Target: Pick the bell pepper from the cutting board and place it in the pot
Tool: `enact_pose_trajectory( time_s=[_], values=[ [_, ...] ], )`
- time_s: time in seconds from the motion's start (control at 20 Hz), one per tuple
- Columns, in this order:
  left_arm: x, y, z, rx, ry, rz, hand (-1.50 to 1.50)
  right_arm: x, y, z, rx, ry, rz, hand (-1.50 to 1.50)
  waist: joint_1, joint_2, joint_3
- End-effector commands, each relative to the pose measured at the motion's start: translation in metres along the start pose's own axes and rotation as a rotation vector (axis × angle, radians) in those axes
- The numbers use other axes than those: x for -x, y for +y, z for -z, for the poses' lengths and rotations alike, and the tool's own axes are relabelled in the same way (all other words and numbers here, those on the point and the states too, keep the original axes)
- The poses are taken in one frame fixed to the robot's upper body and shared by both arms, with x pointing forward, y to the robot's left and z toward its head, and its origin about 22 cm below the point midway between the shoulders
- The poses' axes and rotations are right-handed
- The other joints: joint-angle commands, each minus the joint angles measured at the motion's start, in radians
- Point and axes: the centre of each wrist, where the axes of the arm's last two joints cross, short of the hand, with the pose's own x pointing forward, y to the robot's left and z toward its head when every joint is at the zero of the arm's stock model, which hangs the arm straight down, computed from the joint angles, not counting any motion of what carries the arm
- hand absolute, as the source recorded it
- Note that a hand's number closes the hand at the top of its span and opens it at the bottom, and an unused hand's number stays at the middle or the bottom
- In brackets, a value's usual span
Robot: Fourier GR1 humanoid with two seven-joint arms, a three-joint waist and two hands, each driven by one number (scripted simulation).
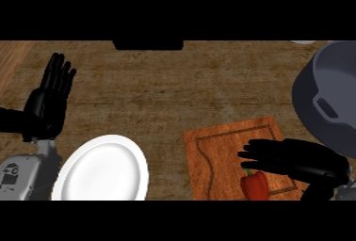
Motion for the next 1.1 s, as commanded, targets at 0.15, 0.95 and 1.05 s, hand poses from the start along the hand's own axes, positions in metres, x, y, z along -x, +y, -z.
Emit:
enact_pose_trajectory(
  time_s=[0.15,0.95,1.05],
  values=[
    [-0.005,-0.003,-0.004,-0.008,0.005,-0.011,0.00,0.006,0.020,-0.001,-0.002,0.057,-0.037,-1.50,-0.001,0.000,0.000],
    [-0.004,-0.016,0.003,0.004,-0.019,0.009,0.00,0.010,0.060,0.057,-0.051,0.020,-0.011,-1.50,-0.001,0.000,0.000],
    [0.009,-0.006,0.010,-0.005,-0.002,-0.003,0.00,0.010,0.065,0.055,-0.063,0.009,-0.006,-1.50,-0.002,0.001,0.000]
  ],
)
